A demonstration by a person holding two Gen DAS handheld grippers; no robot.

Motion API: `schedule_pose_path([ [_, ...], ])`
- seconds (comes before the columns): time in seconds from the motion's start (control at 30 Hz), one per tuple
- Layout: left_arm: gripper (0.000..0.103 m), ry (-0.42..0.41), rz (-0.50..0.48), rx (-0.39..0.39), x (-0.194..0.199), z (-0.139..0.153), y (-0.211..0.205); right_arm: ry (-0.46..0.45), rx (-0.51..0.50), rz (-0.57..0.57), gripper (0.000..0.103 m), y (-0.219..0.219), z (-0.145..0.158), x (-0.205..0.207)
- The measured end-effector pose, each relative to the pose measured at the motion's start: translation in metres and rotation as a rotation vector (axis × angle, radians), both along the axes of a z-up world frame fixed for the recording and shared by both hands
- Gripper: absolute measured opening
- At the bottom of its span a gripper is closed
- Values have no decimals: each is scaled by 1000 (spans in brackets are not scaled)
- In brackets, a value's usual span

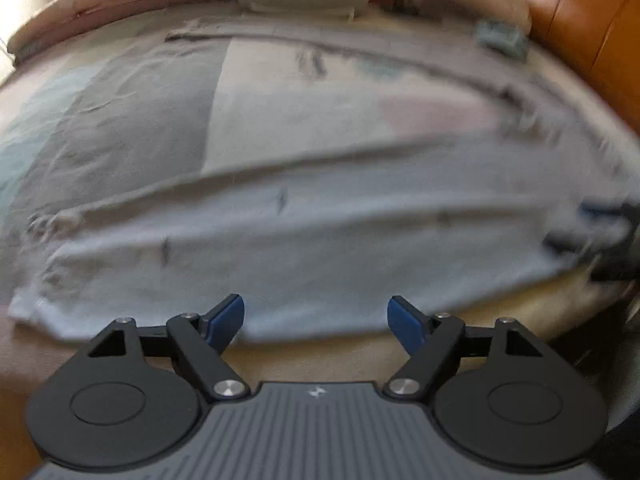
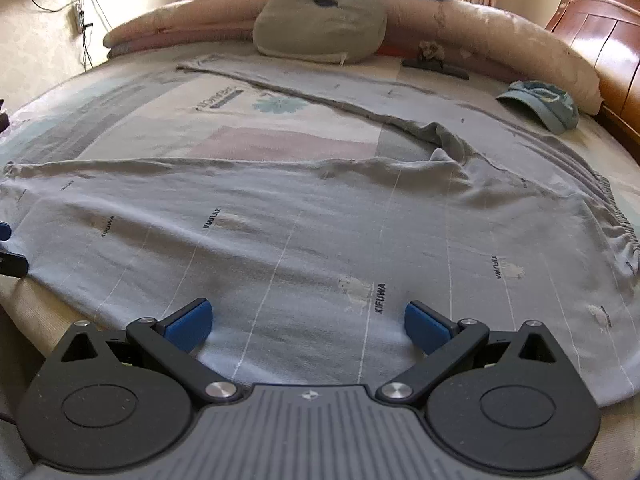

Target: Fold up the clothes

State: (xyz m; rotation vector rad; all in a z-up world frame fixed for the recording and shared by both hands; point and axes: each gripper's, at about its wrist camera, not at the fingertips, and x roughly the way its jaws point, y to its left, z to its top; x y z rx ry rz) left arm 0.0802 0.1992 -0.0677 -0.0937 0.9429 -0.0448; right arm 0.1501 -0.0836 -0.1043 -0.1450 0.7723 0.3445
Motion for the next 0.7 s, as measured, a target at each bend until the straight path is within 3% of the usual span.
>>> schedule_pose_path([
  [0.1, 79, -44, -46, -74, 22, 12, -19, 10, -4, 11, 103, -1, 2, 1],
  [0.43, 80, 20, -52, -293, 71, -21, -55, 14, -6, 54, 103, -13, 2, -8],
  [0.7, 81, 51, 251, -108, 53, -15, 20, -10, 30, 63, 103, -25, 0, -12],
])
